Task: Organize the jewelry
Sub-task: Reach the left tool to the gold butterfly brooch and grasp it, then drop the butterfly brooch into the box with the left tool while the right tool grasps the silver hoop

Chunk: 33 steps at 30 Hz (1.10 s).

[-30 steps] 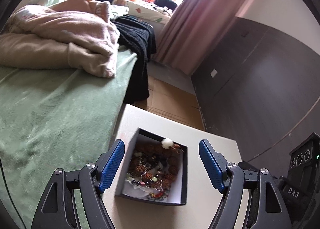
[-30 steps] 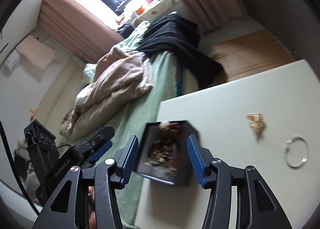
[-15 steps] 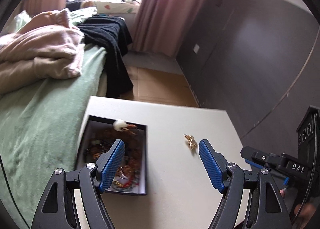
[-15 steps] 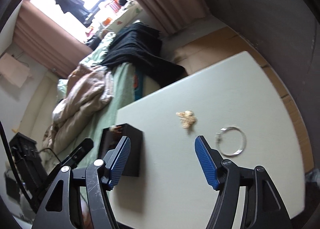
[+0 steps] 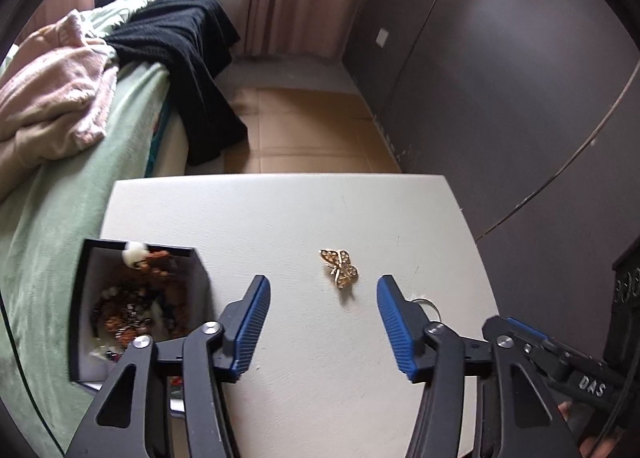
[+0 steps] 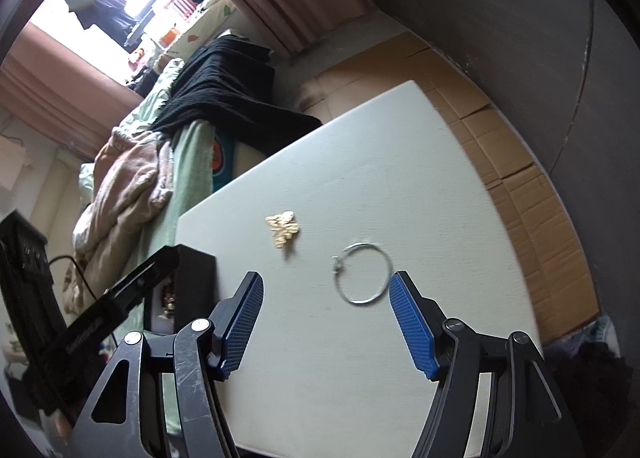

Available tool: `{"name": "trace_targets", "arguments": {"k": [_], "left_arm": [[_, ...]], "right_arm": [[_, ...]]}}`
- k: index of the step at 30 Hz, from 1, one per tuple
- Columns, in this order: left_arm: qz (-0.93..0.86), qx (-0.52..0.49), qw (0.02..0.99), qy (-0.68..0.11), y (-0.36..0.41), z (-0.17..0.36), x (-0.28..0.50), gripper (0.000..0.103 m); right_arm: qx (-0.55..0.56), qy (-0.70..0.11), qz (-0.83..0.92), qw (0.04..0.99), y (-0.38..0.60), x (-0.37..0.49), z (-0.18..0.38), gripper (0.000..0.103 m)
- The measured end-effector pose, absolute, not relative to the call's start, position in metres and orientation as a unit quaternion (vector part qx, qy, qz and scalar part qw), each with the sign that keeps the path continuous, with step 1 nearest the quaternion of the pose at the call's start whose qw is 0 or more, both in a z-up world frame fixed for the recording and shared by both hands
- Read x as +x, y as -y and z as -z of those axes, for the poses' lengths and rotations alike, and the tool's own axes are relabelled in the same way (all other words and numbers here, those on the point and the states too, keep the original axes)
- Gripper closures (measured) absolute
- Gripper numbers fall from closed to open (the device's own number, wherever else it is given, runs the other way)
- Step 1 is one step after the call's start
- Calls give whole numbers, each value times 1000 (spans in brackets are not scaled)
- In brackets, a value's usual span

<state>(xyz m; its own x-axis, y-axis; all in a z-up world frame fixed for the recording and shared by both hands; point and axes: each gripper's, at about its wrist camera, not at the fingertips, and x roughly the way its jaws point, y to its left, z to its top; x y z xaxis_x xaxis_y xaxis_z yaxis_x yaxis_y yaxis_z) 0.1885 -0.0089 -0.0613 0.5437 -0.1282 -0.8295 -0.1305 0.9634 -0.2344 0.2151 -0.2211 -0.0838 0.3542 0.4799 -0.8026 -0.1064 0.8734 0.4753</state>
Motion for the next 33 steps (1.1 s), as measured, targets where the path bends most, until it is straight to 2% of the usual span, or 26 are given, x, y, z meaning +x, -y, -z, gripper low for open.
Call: {"name": "trace_targets", "arguments": {"k": [12,18,22,24,25,28,33], "left_arm": [[-22,-129,834,-536,34,104,240,66],[-38,-126,821,-556,36,126,260,67],[-49,-125,824,-551,34,132,263,85],[-47,-130,824,-549,32,131,261,90],[-49,-125,824,-550,31,129,259,91],[-42,-127,827,-546,25,122,252,91],[-44,-128,834,-535,12,103,235,91]], "right_arm": [[218,-547,-165,791,252,235,95,37],[225,-550,-148,790,257,246,98,37],[225,-558,-140,787,256,253,103,37],[224,-562,-139,784,253,254,106,45],[223,-565,-141,782,251,255,108,52],[221,-574,-156,773,244,254,113,62],[213,-585,-177,762,226,251,120,66]]}}
